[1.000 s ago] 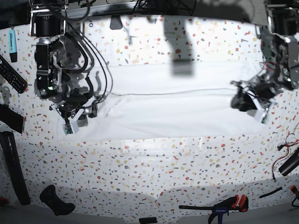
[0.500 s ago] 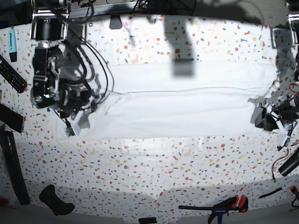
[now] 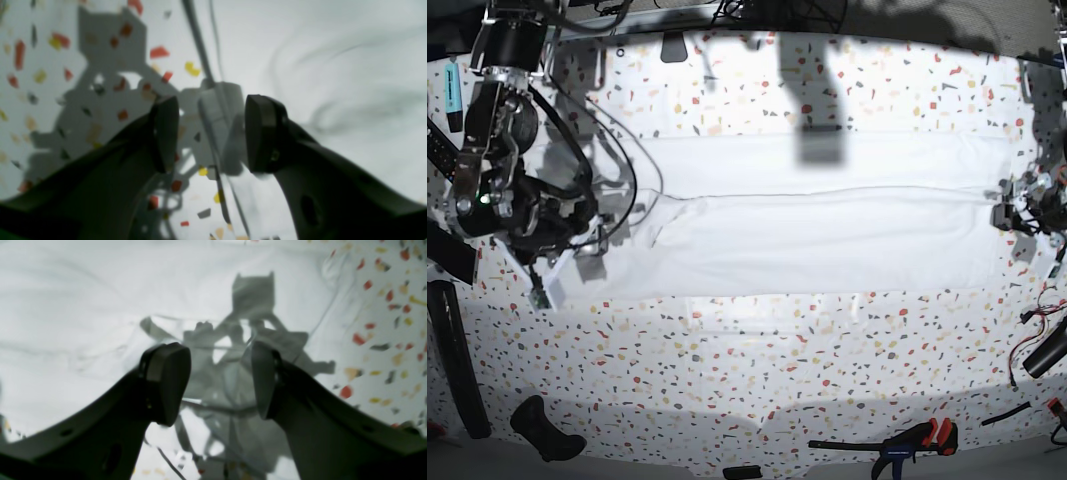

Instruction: Fold the T-shirt properly

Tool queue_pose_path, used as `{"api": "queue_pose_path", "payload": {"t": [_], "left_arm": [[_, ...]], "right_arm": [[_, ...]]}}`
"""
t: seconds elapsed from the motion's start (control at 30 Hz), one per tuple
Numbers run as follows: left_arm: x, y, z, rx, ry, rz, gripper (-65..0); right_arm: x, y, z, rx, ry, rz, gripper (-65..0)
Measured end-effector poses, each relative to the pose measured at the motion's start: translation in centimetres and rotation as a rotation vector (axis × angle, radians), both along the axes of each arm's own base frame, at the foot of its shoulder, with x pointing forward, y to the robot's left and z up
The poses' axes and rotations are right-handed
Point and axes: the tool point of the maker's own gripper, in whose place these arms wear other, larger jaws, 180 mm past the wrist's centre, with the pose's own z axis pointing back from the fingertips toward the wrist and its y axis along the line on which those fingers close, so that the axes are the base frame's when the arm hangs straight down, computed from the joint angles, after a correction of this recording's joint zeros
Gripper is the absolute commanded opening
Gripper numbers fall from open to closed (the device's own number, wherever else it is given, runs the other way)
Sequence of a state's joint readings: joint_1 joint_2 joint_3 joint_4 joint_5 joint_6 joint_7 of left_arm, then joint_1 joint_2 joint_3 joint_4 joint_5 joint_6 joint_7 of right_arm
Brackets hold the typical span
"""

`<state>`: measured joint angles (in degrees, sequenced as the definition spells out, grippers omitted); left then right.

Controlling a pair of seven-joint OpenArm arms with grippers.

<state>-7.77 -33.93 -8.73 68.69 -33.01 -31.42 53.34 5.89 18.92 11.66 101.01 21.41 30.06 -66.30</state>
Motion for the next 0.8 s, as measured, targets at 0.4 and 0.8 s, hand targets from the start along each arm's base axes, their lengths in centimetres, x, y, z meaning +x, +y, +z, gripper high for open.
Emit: {"api": "queue_pose_path", "payload": {"t": [0.4,0.8], "left_arm": [[-1.3,-0.5,-1.7,-0.288,0.034,0.134,-34.0],[-2.9,-2.9,-1.9,-0.588,0.066,0.149,-34.1]], "right_arm": [[-6.4,4.0,2.1,-0.064,-0.063,0.217,-31.6],[-8.1,6.0,5.5,-0.099,-0.17,0.278,-31.6]]}}
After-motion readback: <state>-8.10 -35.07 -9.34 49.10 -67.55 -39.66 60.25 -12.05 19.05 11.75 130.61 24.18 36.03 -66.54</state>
